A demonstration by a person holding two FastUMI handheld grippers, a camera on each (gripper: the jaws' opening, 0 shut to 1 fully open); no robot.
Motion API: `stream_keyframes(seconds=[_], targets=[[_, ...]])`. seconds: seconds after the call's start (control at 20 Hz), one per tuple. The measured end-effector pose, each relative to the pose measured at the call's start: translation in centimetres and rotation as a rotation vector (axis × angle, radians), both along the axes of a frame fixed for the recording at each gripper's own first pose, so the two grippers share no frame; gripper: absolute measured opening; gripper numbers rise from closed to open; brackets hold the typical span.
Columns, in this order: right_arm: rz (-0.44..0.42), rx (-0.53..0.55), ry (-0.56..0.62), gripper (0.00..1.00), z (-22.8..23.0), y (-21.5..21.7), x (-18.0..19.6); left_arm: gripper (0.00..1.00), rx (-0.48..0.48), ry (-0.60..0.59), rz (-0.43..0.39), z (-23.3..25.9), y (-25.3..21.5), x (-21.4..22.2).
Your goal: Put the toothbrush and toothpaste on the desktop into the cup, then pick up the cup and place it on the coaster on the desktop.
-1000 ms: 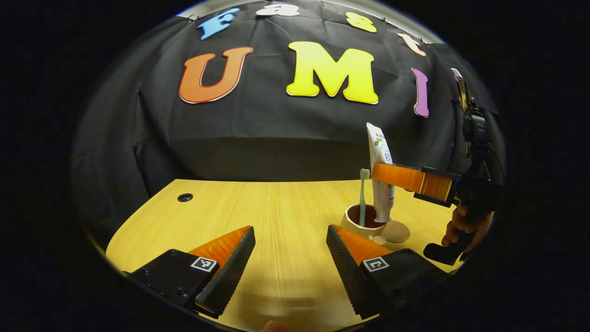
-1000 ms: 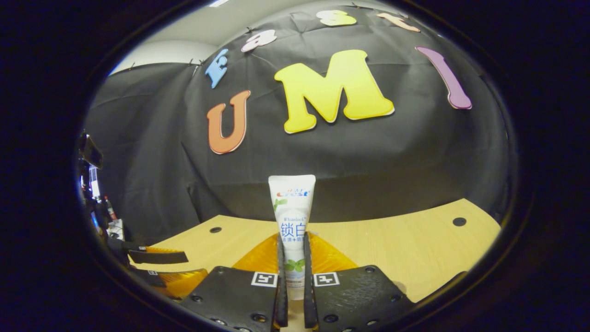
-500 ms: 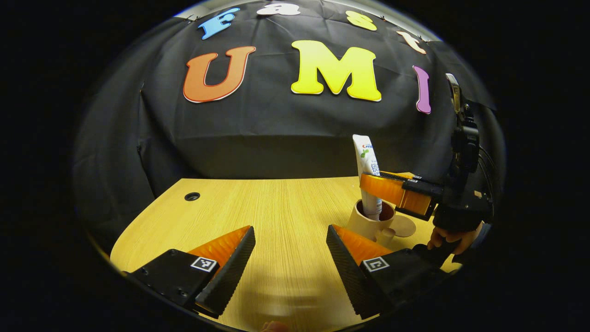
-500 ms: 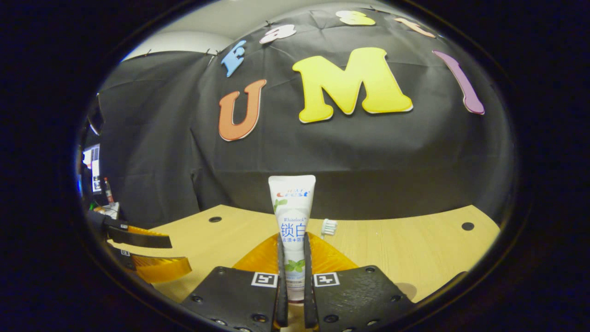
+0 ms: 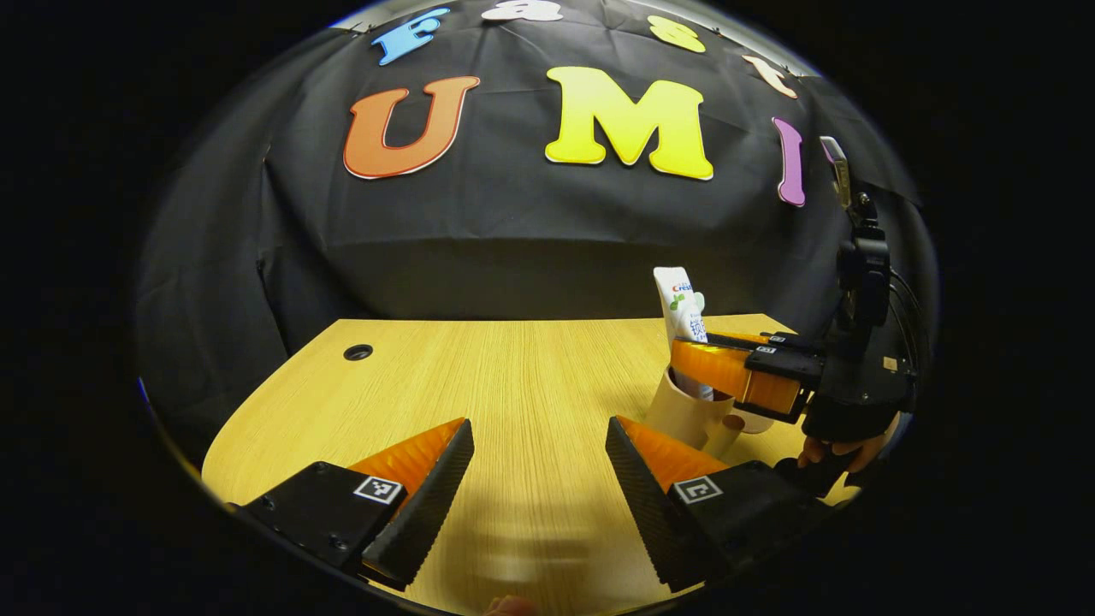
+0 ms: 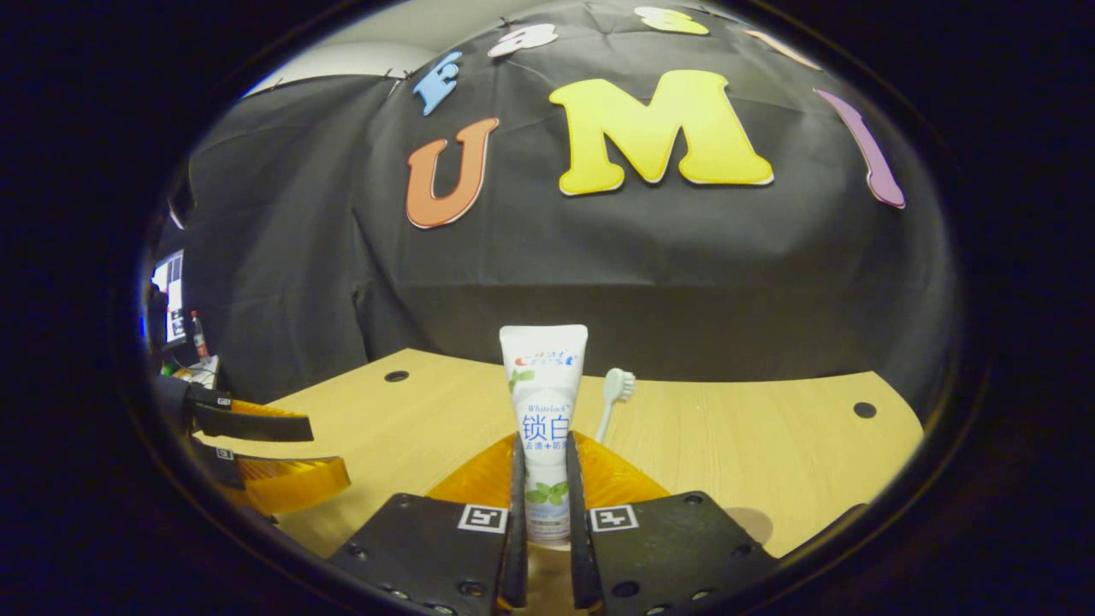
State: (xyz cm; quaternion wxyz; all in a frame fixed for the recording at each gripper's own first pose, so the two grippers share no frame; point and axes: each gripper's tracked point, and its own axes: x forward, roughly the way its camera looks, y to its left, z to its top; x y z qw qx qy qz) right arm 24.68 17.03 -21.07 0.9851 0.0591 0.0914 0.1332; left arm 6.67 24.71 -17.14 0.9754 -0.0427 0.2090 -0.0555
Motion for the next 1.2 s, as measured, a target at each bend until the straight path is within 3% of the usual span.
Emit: stream_keyframes(seconds=[0.5,0.65,0.8,0.9,0.95,1.1,1.2], targets=[[0.008,-0.008,0.035,0.26,1.4,-0.7,-1.7,0.99,0.005,0.014,0.011,0.8,-0.5,-0.8],[-0.007,-0.001,0.032,0.24,2.9,-1.8,-2.6,0.98,0.001,0.014,0.001,1.6,-1.1,-0.8],[-0.046,-0.012,0.055,0.30,3.8,-3.6,-3.8,0.98,-0.008,0.031,-0.016,2.4,-2.3,-0.6],[-0.067,-0.019,0.063,0.50,4.7,-4.7,-4.9,0.98,-0.013,0.047,-0.034,2.9,-3.3,-0.7],[-0.074,-0.020,0.063,0.66,5.1,-5.3,-5.6,0.98,-0.014,0.057,-0.045,3.2,-3.8,-0.7],[-0.103,-0.030,0.061,0.81,6.6,-7.1,-7.5,0.98,-0.028,0.112,-0.074,3.2,-5.6,-0.7],[-0.118,-0.031,0.065,0.83,7.2,-8.2,-8.9,0.98,-0.056,0.173,-0.098,2.9,-7.1,-0.8]])
